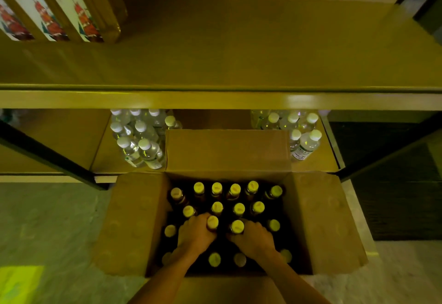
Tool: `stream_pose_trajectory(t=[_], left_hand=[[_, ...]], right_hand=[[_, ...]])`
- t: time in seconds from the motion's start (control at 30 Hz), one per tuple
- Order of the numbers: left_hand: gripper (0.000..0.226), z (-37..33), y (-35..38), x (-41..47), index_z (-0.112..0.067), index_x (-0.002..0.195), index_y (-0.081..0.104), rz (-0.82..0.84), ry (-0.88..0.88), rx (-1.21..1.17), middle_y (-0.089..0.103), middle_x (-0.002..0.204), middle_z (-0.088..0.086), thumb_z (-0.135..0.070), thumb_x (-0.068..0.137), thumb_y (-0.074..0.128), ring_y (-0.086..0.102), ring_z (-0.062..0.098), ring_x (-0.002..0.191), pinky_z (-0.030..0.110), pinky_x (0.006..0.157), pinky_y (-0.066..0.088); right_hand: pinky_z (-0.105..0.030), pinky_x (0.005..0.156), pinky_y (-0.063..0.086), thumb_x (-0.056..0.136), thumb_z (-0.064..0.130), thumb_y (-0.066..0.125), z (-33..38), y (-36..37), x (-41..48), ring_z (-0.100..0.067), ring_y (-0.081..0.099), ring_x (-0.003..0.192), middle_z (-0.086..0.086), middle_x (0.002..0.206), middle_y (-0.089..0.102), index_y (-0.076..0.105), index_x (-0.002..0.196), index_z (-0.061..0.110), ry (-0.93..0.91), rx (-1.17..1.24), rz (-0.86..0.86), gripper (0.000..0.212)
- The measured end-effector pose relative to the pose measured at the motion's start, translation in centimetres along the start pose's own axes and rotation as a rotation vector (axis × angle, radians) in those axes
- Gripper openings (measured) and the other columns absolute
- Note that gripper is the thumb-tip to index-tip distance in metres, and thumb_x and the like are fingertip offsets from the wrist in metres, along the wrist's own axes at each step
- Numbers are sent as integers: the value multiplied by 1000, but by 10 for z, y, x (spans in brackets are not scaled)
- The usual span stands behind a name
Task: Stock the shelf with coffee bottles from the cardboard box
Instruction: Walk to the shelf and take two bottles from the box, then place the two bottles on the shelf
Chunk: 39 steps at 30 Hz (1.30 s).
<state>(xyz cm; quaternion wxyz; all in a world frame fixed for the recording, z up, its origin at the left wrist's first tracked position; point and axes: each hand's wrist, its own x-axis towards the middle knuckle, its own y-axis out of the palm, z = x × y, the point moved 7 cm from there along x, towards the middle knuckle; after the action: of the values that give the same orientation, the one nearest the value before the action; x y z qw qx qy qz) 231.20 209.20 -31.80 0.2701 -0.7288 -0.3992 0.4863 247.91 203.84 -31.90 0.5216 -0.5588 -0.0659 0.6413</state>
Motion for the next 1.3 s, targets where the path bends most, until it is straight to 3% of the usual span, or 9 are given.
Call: stream_pose_trajectory(t=[0.13,0.27,0.37,0.47,0.6,0.67,0.87,1.17,1.3], left_hand=[[31,-7,-35,-21,-35,95,65,-103,30,-236,69,86,-12,-51,68,70,67,12,82,37,66,56],[23,-25,-83,-48,-34,80,68,-213,108,-475,71,73,-17,-50,69,81,67,-4,69,26,61,55],[28,-47,-125,-73,-36,87,71,-261,169,-585,72,80,-25,-39,66,88,67,-9,77,12,62,50],[27,-72,-170,-101,-36,91,73,-312,258,-700,74,85,-22,-31,69,88,69,-6,83,19,73,53],[30,-112,-239,-139,-43,80,72,-397,417,-828,73,83,-25,-18,73,86,68,-10,82,8,62,49],[43,-133,-276,-152,-52,79,72,-438,494,-879,73,83,-28,-12,73,84,67,-11,83,5,61,49],[33,-180,-372,-141,-36,105,72,-567,654,-891,76,95,-19,-18,79,80,70,-3,91,23,81,54],[25,-191,-407,-65,-25,103,74,-582,608,-899,77,92,-10,-16,80,79,72,4,88,30,79,54],[28,-189,-401,-52,-27,107,73,-603,620,-884,76,94,-9,-20,81,79,72,7,91,39,84,58]], right_hand=[[-31,73,56,75,57,66,6,-32,-27,-5,65,84,12,90,70,65,101,38,-113,217,-72,32],[-24,67,54,80,43,76,25,-74,-63,-5,67,77,9,82,70,65,91,36,-203,407,-153,17],[-21,65,52,82,35,78,46,-112,-96,-1,67,78,12,85,72,70,99,33,-330,533,-254,19],[-17,70,51,84,31,77,68,-153,-130,-2,69,84,15,90,73,70,102,33,-459,646,-374,20],[-22,83,56,81,40,68,103,-213,-178,-2,68,102,18,106,73,64,119,33,-645,728,-477,39],[-16,81,55,83,36,64,123,-245,-200,2,67,102,21,105,72,64,117,28,-744,763,-516,35],[-22,75,52,90,40,59,181,-338,-212,-2,65,87,18,85,66,60,104,22,-865,695,-672,22],[-29,90,51,99,30,56,212,-380,-139,-1,63,100,12,100,68,59,115,28,-792,696,-555,16],[-31,94,52,97,36,59,207,-379,-118,1,64,102,13,105,69,60,118,31,-778,713,-603,22]])
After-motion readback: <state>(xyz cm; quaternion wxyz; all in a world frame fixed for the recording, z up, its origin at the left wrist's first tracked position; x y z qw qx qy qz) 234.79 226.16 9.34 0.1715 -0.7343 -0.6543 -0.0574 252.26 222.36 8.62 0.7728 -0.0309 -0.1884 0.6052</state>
